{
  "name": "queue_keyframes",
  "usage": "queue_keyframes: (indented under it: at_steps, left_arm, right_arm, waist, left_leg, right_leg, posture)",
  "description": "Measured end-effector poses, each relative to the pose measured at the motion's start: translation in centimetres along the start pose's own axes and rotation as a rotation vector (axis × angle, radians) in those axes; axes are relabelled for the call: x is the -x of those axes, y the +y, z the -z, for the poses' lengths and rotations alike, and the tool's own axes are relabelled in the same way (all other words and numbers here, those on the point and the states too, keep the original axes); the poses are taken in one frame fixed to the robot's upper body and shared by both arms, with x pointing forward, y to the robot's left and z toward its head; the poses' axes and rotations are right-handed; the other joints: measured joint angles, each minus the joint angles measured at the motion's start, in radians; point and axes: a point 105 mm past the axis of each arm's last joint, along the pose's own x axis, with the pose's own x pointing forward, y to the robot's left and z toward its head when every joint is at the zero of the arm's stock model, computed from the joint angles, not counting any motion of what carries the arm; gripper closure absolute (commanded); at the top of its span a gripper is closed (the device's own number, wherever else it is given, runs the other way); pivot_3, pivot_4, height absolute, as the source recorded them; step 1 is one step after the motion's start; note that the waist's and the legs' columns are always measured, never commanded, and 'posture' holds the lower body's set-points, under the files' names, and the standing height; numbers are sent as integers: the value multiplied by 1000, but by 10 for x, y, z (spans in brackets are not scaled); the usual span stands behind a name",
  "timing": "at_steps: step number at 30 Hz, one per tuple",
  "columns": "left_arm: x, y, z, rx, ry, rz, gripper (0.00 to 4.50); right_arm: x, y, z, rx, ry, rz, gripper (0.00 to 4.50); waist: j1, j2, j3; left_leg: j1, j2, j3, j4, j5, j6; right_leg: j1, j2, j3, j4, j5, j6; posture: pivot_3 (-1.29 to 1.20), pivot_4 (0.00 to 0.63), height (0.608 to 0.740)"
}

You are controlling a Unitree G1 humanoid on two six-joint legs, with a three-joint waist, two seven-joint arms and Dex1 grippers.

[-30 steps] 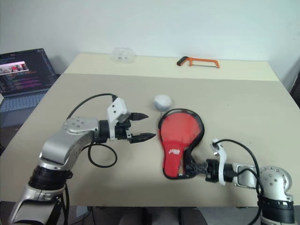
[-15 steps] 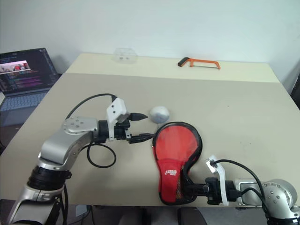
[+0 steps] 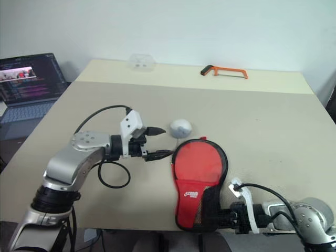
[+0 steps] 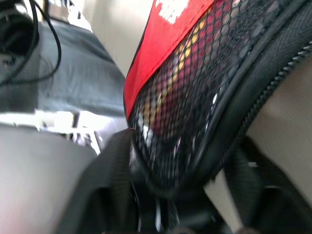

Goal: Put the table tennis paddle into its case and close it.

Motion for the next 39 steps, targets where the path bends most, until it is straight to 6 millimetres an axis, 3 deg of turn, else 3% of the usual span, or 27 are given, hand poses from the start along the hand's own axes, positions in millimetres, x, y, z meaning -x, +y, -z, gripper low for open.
queue_keyframes:
  at_steps: [2, 4, 7, 12, 14, 16, 19, 25, 29, 36, 39]
  left_arm:
    - [0, 1, 0, -3, 0, -4, 0]
    - [2, 3, 1, -5, 3, -15, 0]
    - [5, 9, 3, 5, 7, -47, 0]
    - [4, 26, -3, 28, -33, -112, 0]
    - [1, 36, -12, 19, -67, -144, 0]
    - [-5, 43, -20, 5, -91, -162, 0]
    - [-14, 52, -29, -29, -105, -166, 0]
    - [-37, 74, -27, -37, -84, -176, 0]
    - [-59, 76, -23, 8, -100, -122, 0]
    - [-78, 64, -31, 3, -133, 3, 0]
    - [-81, 59, -21, -58, -50, 47, 0]
  right_arm:
    - [16, -2, 1, 60, 33, 61, 54]
    - [41, -9, 3, 158, 93, 160, 54]
    - [72, -9, -14, 333, 107, 244, 54]
    - [94, 29, -86, 717, -74, 255, 54]
    - [84, 43, -113, 832, -204, 226, 54]
    - [58, 47, -129, 871, -296, 176, 54]
    - [15, 28, -142, 806, -362, 194, 54]
    - [-28, -15, -153, 690, -478, 351, 54]
    - [-42, -39, -139, 624, -456, 399, 54]
    - [-49, -36, -131, 638, -468, 379, 54]
    - [-52, -36, -129, 635, -473, 380, 54]
  waist:
    - [7, 0, 0]
    - [11, 2, 2]
    - [11, 1, 2]
    - [8, 1, 3]
    - [9, -1, 3]
    - [8, -1, 3]
    - [13, 0, 4]
    - [24, 1, 4]
    - [32, 1, 4]
    - [30, 2, 4]
    - [30, 3, 2]
  left_leg:
    - [0, -1, 0, 0, 0, 0]
    - [0, -2, -1, 0, 0, 0]
    - [1, -2, -2, 1, 0, 0]
    - [3, -1, -3, 1, 0, 0]
    - [3, -1, -4, 2, 0, 0]
    - [1, -1, -4, 2, 0, 0]
    - [-3, -1, -3, 1, 0, -1]
    - [-10, -2, -2, 4, 3, -4]
    - [-10, -2, -2, 4, 3, -4]
    - [-9, -1, -4, 3, 3, -4]
    - [-8, -1, -4, 4, 3, -4]
  right_leg:
    - [1, -1, 0, 0, 0, 0]
    - [1, -2, -1, -1, 0, 0]
    - [3, -2, -2, -1, 0, 0]
    - [4, -1, -3, -1, 0, 0]
    - [5, 0, -4, -1, 0, 0]
    - [4, 0, -4, -1, 0, 0]
    - [-1, -2, -4, 0, 0, 0]
    - [-6, -4, -5, 1, 0, 0]
    - [-7, -3, -9, 1, 0, 0]
    - [-5, -2, -12, 2, 0, 0]
    - [-3, -2, -13, 2, 0, 0]
  posture:
    - [0, 150, 740]
    - [0, 150, 740]
    - [0, 150, 740]
    - [0, 150, 740]
    - [0, 150, 740]
    - [0, 150, 740]
    - [0, 150, 740]
    - [0, 150, 740]
    - [0, 150, 740]
    - [0, 150, 740]
    - [0, 150, 740]
